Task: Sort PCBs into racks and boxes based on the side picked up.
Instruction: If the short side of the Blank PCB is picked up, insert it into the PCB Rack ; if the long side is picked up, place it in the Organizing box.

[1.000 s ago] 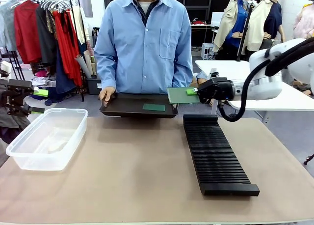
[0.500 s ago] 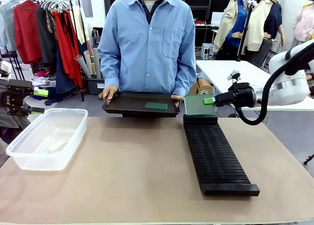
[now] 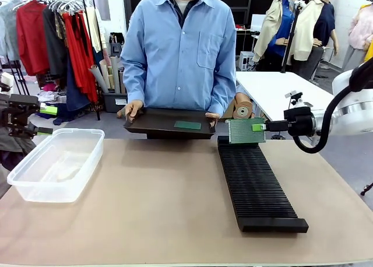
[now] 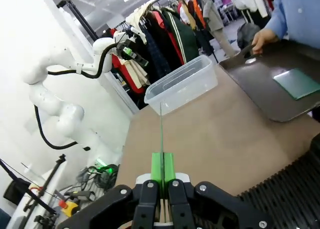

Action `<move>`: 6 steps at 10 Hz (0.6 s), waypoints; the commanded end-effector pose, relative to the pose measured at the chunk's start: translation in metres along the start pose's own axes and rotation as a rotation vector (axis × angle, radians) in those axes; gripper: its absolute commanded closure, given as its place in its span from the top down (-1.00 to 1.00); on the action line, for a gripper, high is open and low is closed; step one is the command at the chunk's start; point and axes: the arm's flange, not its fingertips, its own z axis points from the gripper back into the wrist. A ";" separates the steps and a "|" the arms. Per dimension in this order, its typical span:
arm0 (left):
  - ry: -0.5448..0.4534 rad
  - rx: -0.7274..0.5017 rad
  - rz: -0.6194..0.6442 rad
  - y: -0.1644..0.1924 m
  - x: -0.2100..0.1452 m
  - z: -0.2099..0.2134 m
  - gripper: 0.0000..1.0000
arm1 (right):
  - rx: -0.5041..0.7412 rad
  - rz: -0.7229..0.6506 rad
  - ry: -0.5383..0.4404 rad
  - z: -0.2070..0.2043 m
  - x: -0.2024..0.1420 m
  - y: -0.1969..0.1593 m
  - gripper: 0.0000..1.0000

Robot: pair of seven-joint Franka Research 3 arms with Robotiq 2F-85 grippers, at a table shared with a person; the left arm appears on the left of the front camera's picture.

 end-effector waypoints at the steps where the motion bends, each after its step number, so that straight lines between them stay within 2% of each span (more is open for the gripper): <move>1: 0.001 -0.005 -0.003 -0.002 0.000 0.001 1.00 | 0.003 0.090 -0.063 0.008 -0.005 -0.020 -1.00; 2: 0.001 -0.005 -0.003 -0.002 0.000 0.001 1.00 | 0.026 0.107 -0.081 0.012 -0.003 -0.030 -1.00; 4: 0.001 -0.005 -0.003 -0.002 0.000 0.001 1.00 | -0.030 0.183 -0.042 0.020 0.000 -0.045 -1.00; 6: 0.001 -0.005 -0.003 -0.002 0.000 0.001 1.00 | -0.059 0.191 -0.035 0.032 -0.005 -0.064 -1.00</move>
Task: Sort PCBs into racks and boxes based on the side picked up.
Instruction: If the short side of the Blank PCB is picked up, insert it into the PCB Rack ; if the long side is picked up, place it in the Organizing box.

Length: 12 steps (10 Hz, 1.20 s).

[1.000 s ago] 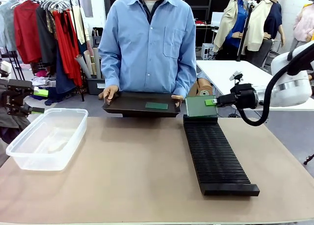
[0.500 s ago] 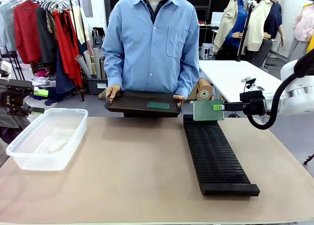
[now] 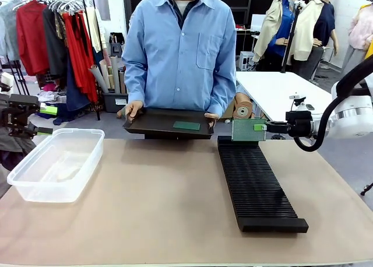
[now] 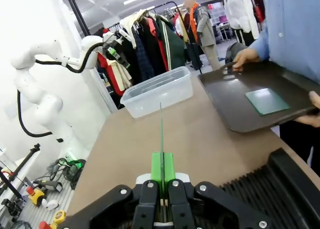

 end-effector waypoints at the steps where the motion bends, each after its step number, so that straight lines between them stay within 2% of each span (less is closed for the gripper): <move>1: 0.001 -0.005 -0.003 -0.002 -0.001 0.001 1.00 | -0.011 0.030 -0.003 0.010 -0.005 -0.017 -1.00; 5: 0.001 -0.005 -0.003 -0.002 -0.001 0.001 1.00 | -0.005 -0.026 0.005 0.019 -0.032 -0.047 -1.00; 12: 0.001 -0.005 -0.003 -0.002 -0.001 0.001 1.00 | -0.023 -0.059 0.028 0.013 -0.052 -0.066 -1.00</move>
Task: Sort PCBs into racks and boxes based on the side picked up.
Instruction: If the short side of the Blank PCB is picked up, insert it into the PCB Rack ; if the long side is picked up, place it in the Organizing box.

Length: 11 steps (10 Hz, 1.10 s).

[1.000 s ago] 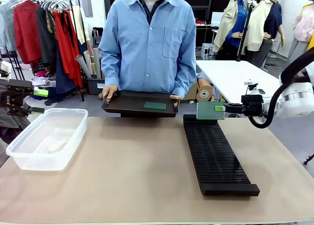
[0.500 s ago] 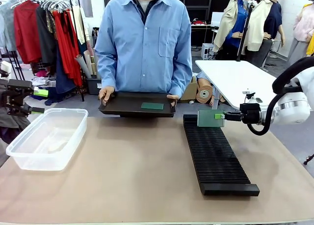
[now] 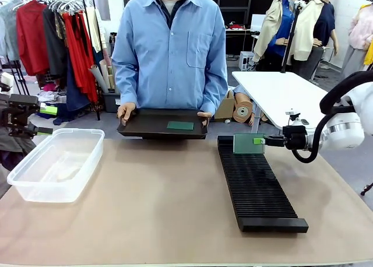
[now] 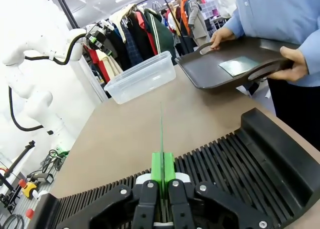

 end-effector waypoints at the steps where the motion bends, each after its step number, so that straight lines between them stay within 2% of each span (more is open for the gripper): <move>1: 0.001 -0.005 -0.004 -0.002 -0.001 0.001 1.00 | -0.014 -0.002 0.013 -0.001 0.004 -0.009 -1.00; 11: 0.001 -0.005 -0.004 -0.002 -0.001 0.001 1.00 | -0.009 -0.007 0.004 0.001 -0.006 -0.005 -1.00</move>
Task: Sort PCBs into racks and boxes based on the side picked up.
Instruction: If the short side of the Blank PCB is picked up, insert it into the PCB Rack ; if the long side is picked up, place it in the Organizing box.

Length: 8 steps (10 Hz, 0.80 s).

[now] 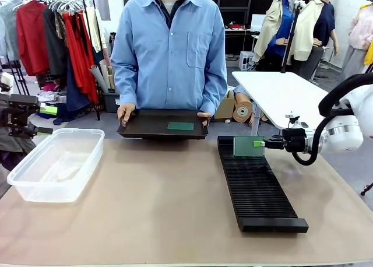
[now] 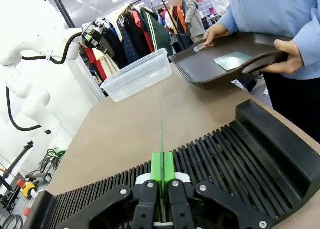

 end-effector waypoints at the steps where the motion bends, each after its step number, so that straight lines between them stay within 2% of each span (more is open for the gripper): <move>1: 0.001 -0.005 -0.003 -0.002 -0.001 0.001 1.00 | 0.000 0.000 0.000 0.000 0.000 0.000 -1.00; 8: 0.001 -0.005 -0.003 -0.002 -0.001 0.001 1.00 | 0.039 0.087 -0.008 -0.005 -0.007 -0.007 -1.00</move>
